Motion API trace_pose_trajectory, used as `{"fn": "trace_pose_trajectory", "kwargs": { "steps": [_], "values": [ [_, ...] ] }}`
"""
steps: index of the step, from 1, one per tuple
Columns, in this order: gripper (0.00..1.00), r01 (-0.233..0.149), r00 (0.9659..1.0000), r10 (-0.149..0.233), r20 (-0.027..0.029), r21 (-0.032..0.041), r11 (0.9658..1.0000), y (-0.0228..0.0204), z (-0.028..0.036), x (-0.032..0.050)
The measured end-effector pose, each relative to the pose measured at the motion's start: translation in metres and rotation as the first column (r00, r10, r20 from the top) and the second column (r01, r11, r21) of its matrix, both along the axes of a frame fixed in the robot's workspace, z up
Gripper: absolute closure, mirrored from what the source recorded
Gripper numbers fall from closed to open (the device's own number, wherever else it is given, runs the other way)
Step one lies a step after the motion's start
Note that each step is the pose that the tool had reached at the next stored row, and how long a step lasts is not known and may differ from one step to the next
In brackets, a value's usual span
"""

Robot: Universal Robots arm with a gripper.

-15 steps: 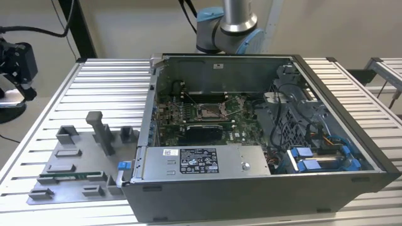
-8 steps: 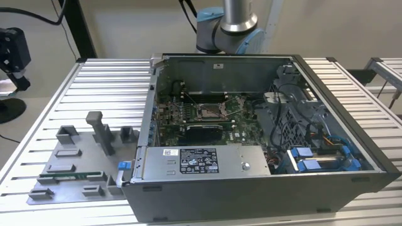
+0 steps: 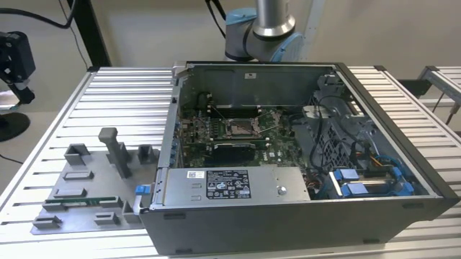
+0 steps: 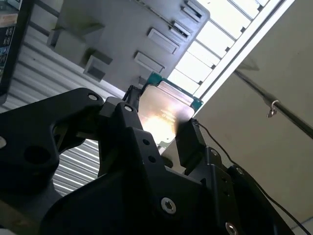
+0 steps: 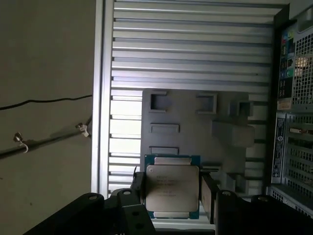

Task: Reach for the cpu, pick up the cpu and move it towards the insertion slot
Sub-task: 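Pick up the cpu and move it towards the insertion slot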

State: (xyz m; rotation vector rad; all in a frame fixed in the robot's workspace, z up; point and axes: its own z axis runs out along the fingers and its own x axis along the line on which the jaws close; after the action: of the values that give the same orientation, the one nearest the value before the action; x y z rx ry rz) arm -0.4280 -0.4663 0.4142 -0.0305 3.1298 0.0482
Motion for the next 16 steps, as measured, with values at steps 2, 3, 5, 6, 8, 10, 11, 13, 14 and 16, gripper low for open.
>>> {"fn": "trace_pose_trajectory", "kwargs": {
  "steps": [2, 3, 5, 6, 8, 10, 11, 13, 14, 16],
  "values": [
    [1.0, 0.0, 1.0, 0.0, -0.0001, -0.0001, 1.0, 0.0, 0.0001, 0.0012],
    [1.0, 0.0, 1.0, 0.0, 0.0, 0.0001, 1.0, 0.0, -0.0001, 0.0025],
    [1.0, 0.0, 1.0, 0.0, 0.0001, 0.0001, 1.0, 0.0, -0.0001, 0.006],
    [1.0, 0.0, 1.0, 0.0, 0.0001, 0.0001, 1.0, 0.0, -0.0001, 0.0082],
    [1.0, 0.0, 1.0, 0.0, 0.0001, 0.0002, 1.0, 0.0, -0.0002, 0.0123],
    [1.0, 0.0, 1.0, 0.0, 0.0001, 0.0001, 1.0, -0.0001, -0.0001, 0.0153],
    [1.0, 0.0, 1.0, 0.0, 0.0001, 0.0001, 1.0, 0.0, -0.0001, 0.0168],
    [1.0, 0.0, 1.0, 0.0, 0.0001, 0.0001, 1.0, 0.0, -0.0001, 0.0205],
    [1.0, 0.0, 1.0, 0.0, 0.0001, 0.0001, 1.0, 0.0, -0.0001, 0.0228],
    [1.0, 0.0, 1.0, 0.0, 0.0002, 0.0001, 1.0, 0.0, -0.0001, 0.0278]
  ]
}}
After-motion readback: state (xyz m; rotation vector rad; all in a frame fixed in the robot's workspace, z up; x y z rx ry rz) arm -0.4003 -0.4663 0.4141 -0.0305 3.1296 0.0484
